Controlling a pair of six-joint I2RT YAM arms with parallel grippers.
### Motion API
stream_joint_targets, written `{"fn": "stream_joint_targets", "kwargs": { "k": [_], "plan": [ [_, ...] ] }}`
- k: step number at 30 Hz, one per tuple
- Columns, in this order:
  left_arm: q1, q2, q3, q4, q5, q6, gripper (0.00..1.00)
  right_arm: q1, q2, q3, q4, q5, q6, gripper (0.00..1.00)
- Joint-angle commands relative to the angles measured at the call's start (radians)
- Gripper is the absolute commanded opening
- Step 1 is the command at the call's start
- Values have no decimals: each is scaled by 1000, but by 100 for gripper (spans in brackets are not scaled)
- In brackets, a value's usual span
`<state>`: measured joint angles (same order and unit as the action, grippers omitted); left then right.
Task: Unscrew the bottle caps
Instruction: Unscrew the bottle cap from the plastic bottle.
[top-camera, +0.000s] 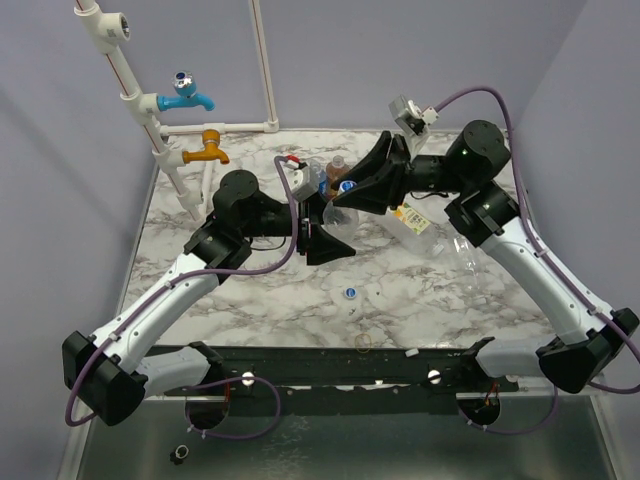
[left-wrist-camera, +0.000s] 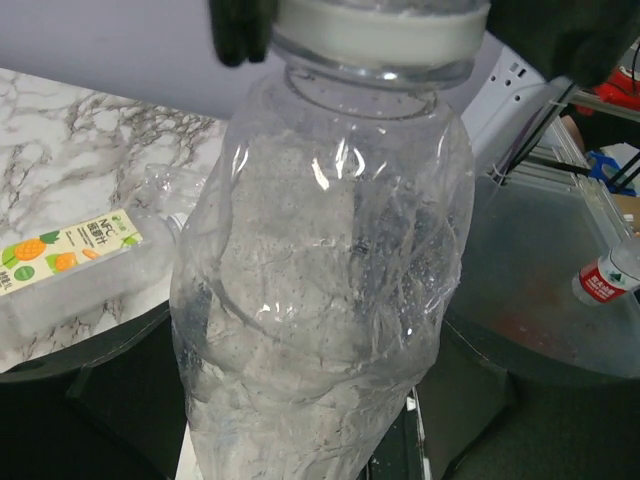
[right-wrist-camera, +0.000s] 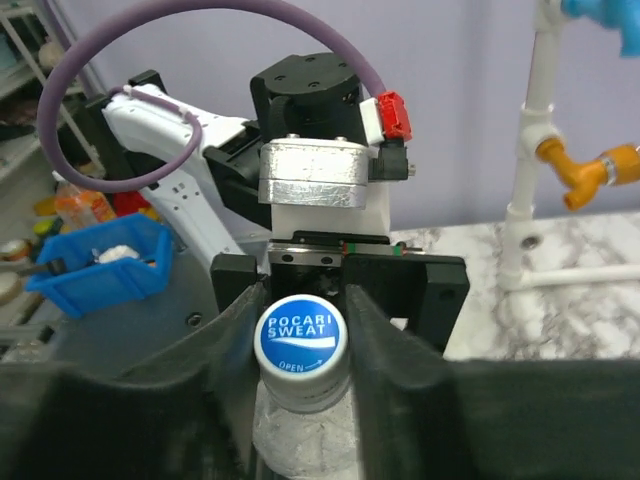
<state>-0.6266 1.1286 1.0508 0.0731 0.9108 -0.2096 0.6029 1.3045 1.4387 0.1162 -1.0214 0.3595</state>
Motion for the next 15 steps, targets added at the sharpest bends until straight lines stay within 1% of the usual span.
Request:
{"fn": "stream_joint_targets", "kwargs": {
  "k": [1,2,3,5,6,8,11,12,15],
  "plan": [
    [-6,10,8,8,19,26,0,12,-37,45,-100,79,-47,51],
    [-6,9,5,6,-22,38,0,12,-40,56,-157,172,-58,69],
    [-7,5,2,4,-58,52,0,12,-46,62,-180,287,-66,80],
    [-5,2,-4,1,-145,75,0,12,-59,67,-212,452,-64,96],
    [-5,2,-6,-7,-205,90,0,12,-59,76,-227,496,-59,99],
    [-5,8,-9,-25,-333,125,0,12,-41,107,-280,582,-30,100],
    [-5,22,-26,-42,-548,176,0,12,-8,122,-329,638,5,100],
    [-5,25,-34,-42,-577,200,0,13,1,122,-340,665,13,100],
    [-5,28,-43,-36,-618,203,0,16,15,126,-362,691,20,99]
  ]
}}
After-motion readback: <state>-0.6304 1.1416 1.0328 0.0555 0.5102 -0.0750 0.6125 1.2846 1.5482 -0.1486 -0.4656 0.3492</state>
